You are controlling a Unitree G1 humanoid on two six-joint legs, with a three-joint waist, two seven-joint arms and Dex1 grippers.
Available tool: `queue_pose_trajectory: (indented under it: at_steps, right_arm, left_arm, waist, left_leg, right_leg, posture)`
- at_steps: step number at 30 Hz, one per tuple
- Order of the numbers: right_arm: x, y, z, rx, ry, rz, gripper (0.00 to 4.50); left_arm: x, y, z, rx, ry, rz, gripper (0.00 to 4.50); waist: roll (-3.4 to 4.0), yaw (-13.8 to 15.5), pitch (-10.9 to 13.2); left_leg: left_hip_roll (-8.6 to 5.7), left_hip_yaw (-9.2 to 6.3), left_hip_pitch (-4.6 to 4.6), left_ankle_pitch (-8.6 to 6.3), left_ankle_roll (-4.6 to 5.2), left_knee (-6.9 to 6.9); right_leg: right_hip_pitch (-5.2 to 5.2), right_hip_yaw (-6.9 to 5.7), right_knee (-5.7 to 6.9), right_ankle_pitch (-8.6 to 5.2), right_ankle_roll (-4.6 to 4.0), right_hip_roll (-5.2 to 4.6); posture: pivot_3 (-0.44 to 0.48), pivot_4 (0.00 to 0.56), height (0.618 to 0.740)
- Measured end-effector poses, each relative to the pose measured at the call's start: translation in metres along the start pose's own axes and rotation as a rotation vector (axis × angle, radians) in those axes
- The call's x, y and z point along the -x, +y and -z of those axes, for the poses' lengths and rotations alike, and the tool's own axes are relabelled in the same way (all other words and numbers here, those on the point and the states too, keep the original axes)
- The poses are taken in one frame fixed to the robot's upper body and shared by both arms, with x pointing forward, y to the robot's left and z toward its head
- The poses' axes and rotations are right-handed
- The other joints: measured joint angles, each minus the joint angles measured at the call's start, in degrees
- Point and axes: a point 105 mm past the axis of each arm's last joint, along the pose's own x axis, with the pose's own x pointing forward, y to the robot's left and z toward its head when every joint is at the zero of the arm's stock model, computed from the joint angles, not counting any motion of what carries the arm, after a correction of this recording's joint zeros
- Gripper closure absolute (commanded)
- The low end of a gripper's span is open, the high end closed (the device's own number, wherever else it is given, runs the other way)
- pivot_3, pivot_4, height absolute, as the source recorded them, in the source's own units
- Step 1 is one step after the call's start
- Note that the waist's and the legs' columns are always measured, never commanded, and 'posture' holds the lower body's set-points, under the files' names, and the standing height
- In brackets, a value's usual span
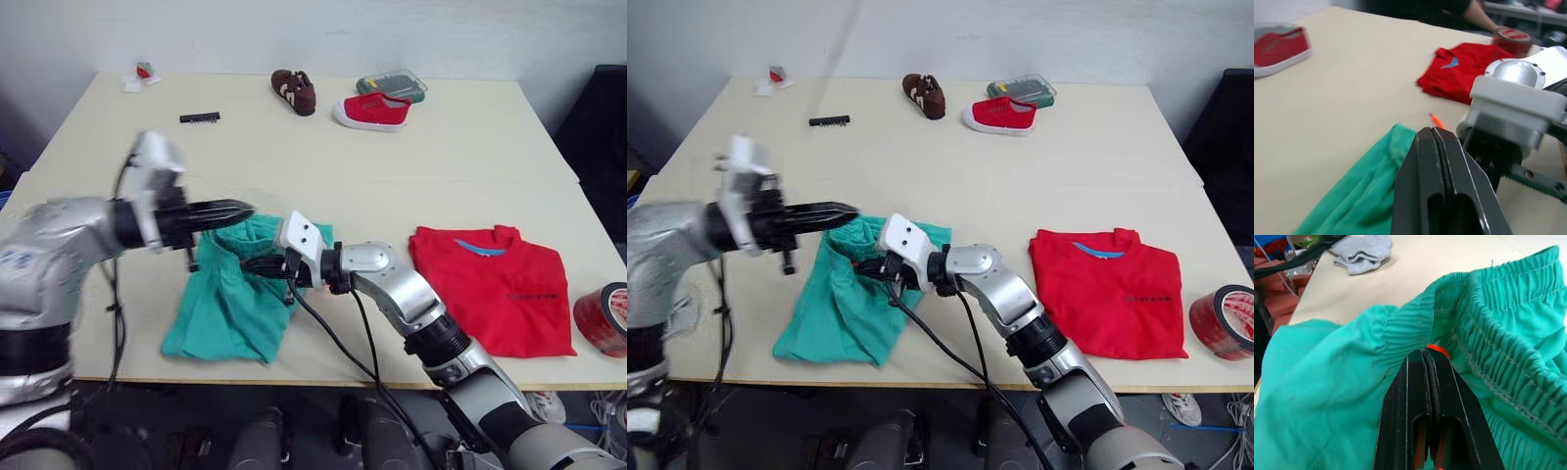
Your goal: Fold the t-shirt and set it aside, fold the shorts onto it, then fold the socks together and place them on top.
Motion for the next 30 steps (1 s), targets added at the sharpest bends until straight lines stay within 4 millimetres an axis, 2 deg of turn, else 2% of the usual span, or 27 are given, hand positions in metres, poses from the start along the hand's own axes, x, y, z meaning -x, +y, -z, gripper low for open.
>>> queue_pose_trajectory:
  at_steps: [2,5,9,15,19,21,25,28,30]
  right_arm:
    - [0.006,0.002,0.003,0.041,0.025,-0.013,4.46]
    - [0.013,0.004,0.013,0.086,0.074,-0.014,4.46]
    - [0.016,0.011,0.026,0.072,0.100,-0.008,4.46]
    - [0.005,0.023,0.026,0.075,0.089,-0.026,4.46]
    - [0.001,0.028,0.044,0.060,0.153,-0.043,4.46]
    - [0.003,0.032,0.054,0.038,0.175,-0.056,4.46]
    - [0.004,0.031,0.053,0.054,0.165,-0.057,4.46]
    - [0.005,0.029,0.049,0.080,0.145,-0.052,4.46]
    - [0.008,0.026,0.045,0.085,0.126,-0.043,4.46]
  left_arm:
    - [-0.020,0.004,0.017,-0.014,0.072,0.053,4.50]
    - [-0.029,0.008,0.040,-0.023,0.169,0.097,4.50]
    - [-0.034,0.013,0.065,-0.053,0.257,0.128,4.50]
    - [-0.034,0.020,0.081,-0.115,0.316,0.116,4.50]
    - [-0.015,0.042,0.091,-0.171,0.381,-0.011,4.50]
    - [0.009,0.060,0.097,-0.194,0.432,-0.122,4.50]
    - [0.048,0.081,0.106,-0.204,0.467,-0.285,4.50]
    - [0.052,0.085,0.104,-0.131,0.381,-0.361,4.50]
    - [0.049,0.086,0.085,-0.052,0.239,-0.391,4.50]
  waist:
    - [0.00,-0.47,0.00]
    - [0.00,-1.33,0.00]
    - [0.00,-1.58,0.00]
    - [-0.02,-1.45,0.01]
    - [-0.02,-1.49,0.01]
    - [-0.02,-1.67,0.01]
    - [-0.02,-1.47,0.01]
    - [-0.07,-1.19,-0.01]
    - [-0.18,-0.86,0.01]
  left_leg:
    - [0.06,0.28,-0.04,0.05,0.00,-0.04]
    - [0.22,0.36,-0.06,0.06,-0.08,-0.11]
    - [0.51,0.45,-0.07,-0.01,-0.20,-0.07]
    - [0.71,0.44,-0.04,0.01,-0.29,0.12]
    - [0.83,0.44,0.00,0.03,-0.35,0.11]
    - [0.90,0.50,0.01,0.02,-0.39,0.09]
    - [0.92,0.55,0.00,0.01,-0.41,0.09]
    - [0.89,0.48,-0.09,-0.01,-0.36,0.18]
    - [0.88,0.44,-0.18,-0.03,-0.33,0.28]
  right_leg:
    - [-0.25,0.14,0.14,-0.02,-0.04,0.06]
    - [-0.34,0.13,0.11,-0.12,-0.19,0.24]
    - [-0.37,0.22,0.02,-0.15,-0.26,0.65]
    - [-0.34,0.33,0.14,-0.13,-0.29,0.72]
    - [-0.37,0.33,0.21,-0.09,-0.37,0.75]
    - [-0.43,0.31,0.24,-0.08,-0.40,0.77]
    - [-0.47,0.30,0.26,-0.10,-0.44,0.76]
    - [-0.46,0.30,0.23,-0.10,-0.44,0.74]
    - [-0.46,0.30,0.20,-0.08,-0.42,0.74]
  posture:
    - [0.000,0.150,0.740]
    - [0.000,0.150,0.740]
    - [0.000,0.150,0.740]
    - [0.000,0.150,0.740]
    - [0.000,0.150,0.740]
    - [0.000,0.150,0.740]
    - [0.000,0.150,0.740]
    - [0.000,0.150,0.740]
    - [0.000,0.150,0.740]
